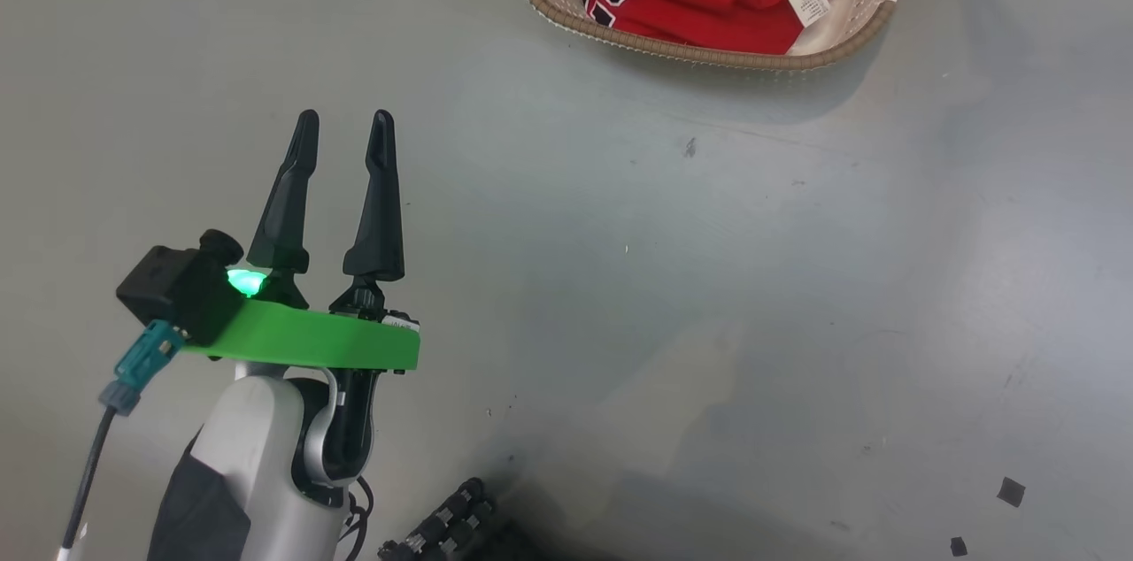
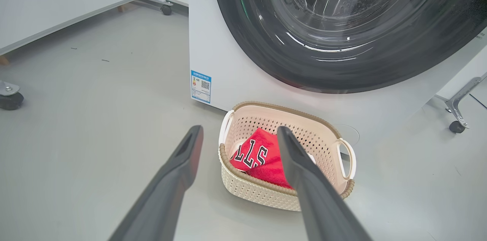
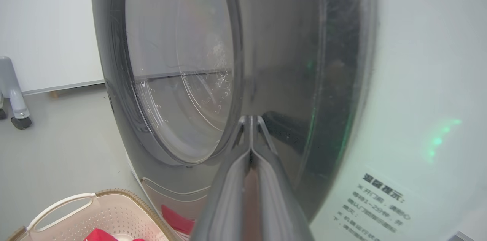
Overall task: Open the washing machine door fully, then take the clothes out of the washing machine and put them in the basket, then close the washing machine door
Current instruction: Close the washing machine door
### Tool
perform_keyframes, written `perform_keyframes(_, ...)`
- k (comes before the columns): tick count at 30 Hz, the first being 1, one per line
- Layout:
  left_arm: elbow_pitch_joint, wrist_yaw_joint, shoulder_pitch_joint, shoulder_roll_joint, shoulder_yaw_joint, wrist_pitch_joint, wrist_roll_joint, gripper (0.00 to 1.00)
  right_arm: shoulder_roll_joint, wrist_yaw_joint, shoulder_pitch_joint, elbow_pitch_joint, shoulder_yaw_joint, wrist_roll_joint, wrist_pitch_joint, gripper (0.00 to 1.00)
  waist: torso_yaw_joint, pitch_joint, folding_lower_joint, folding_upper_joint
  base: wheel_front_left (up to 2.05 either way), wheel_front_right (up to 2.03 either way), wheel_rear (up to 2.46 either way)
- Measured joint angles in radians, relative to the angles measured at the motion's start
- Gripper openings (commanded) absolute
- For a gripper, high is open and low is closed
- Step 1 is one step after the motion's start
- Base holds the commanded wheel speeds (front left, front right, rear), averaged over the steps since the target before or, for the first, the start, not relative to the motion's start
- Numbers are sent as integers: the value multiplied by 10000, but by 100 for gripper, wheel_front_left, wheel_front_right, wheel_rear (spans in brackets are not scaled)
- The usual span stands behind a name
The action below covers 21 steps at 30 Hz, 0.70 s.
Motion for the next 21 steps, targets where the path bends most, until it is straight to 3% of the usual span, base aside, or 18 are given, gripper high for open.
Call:
perform_keyframes(5, 238, 0, -72, -6, 109, 0, 184, 100, 63, -56, 537, 364, 121, 63, -606, 0, -101, -353, 0, 0, 0, 0, 0)
perform_keyframes(9, 428, -2, -118, -8, 249, 0, 205, 100, 610, -105, 1356, 646, -169, 978, -1131, 0, -230, -738, 0, 0, 0, 0, 0)
perform_keyframes(21, 1262, -163, -92, -8, 614, 0, 1089, 100, 1168, -119, 3545, 869, -495, 1670, -1471, 0, -961, -2178, -1, 0, 0, 0, 0)
